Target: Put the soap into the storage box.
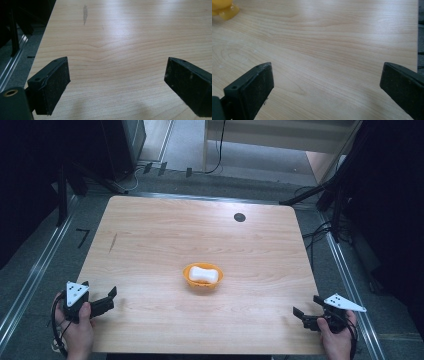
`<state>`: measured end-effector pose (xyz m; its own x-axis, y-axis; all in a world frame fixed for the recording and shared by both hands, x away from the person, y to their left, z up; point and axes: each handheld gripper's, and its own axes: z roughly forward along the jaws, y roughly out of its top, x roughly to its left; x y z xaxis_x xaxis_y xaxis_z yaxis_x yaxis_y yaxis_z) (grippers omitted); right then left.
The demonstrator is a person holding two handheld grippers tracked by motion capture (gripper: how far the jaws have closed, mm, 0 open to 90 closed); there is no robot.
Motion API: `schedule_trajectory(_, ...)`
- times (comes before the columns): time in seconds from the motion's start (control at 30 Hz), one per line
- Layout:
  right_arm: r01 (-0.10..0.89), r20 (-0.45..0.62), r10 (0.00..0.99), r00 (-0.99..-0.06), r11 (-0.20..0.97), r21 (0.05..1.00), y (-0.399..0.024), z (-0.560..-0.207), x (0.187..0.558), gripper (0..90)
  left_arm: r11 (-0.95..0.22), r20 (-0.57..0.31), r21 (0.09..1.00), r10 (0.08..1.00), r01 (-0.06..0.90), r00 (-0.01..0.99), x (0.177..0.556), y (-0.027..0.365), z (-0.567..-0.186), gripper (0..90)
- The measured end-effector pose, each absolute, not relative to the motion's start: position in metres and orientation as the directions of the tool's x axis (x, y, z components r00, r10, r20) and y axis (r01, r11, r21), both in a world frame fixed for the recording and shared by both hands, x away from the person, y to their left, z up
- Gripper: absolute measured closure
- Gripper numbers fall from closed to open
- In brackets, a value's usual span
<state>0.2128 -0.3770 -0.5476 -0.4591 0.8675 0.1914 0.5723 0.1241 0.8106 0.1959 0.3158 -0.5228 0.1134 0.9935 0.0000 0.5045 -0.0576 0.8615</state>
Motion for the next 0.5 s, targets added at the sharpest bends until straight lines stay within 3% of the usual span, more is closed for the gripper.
schedule_trajectory(0.5, 0.543, 0.232, 0.87, -0.434, 0.048, 0.839, -0.388, -0.552, 0.202, 0.0, -0.058, 0.0, 0.861, 0.993, 0.505, 0.114, 0.196, 0.316, -0.523, 6.8)
